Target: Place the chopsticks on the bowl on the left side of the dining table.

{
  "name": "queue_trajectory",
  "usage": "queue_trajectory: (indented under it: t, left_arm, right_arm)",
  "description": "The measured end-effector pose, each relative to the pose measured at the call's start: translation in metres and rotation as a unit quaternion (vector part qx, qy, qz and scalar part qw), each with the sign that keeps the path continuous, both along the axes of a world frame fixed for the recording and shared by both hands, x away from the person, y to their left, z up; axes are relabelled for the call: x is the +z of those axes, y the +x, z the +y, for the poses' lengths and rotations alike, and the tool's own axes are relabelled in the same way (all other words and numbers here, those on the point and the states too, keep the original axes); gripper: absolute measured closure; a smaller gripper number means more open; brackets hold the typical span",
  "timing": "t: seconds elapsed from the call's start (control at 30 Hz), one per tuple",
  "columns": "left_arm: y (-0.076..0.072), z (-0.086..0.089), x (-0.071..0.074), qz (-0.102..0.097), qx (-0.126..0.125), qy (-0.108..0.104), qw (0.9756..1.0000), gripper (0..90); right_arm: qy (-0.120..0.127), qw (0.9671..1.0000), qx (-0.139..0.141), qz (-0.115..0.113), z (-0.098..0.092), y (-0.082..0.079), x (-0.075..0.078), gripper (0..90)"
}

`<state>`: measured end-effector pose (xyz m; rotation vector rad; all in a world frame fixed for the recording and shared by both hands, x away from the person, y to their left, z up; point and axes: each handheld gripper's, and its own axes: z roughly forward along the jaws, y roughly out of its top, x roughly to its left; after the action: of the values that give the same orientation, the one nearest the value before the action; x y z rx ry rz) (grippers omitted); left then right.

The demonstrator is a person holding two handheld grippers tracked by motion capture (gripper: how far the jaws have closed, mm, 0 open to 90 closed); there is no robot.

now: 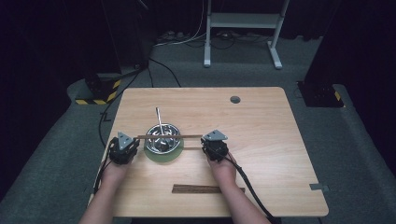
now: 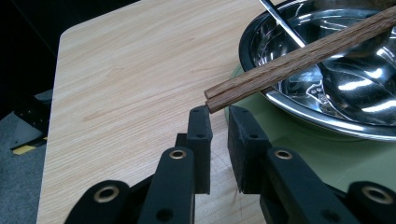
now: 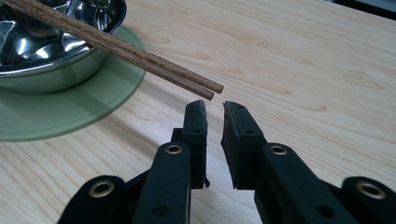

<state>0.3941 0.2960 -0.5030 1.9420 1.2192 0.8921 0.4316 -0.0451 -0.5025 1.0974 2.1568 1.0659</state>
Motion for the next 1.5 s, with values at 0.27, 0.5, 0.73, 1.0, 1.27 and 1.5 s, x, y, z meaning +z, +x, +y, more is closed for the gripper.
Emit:
queue_trajectory:
  t: [0.27,0.5,0.73,1.0,1.27,1.5]
  left_arm:
    - [0.000,0.000,0.000,0.002,-0.002,0.002,1.0000,78.5]
    - [0.000,-0.001,-0.001,0.001,-0.001,-0.001,1.0000,78.4]
    - [0.000,0.000,-0.001,0.002,0.002,-0.007,1.0000,77.4]
    - [-0.002,0.001,-0.001,0.004,0.011,-0.006,0.9999,67.3]
    - [-0.013,0.006,0.002,0.003,0.018,-0.024,0.9996,64.5]
    - [-0.029,0.003,-0.003,0.021,0.007,-0.031,0.9993,56.4]
  right_arm:
    - [-0.001,1.0000,0.002,-0.003,0.000,0.000,0.000,80.4]
    - [-0.004,1.0000,0.002,-0.005,0.000,0.000,0.000,80.8]
    - [-0.005,1.0000,0.002,-0.003,0.000,0.000,0.000,79.8]
    - [0.005,1.0000,-0.001,0.000,-0.004,-0.004,0.002,72.0]
    - [0.007,1.0000,-0.001,-0.001,-0.020,-0.016,0.004,65.9]
    - [0.004,1.0000,-0.004,0.002,-0.050,-0.034,0.003,61.3]
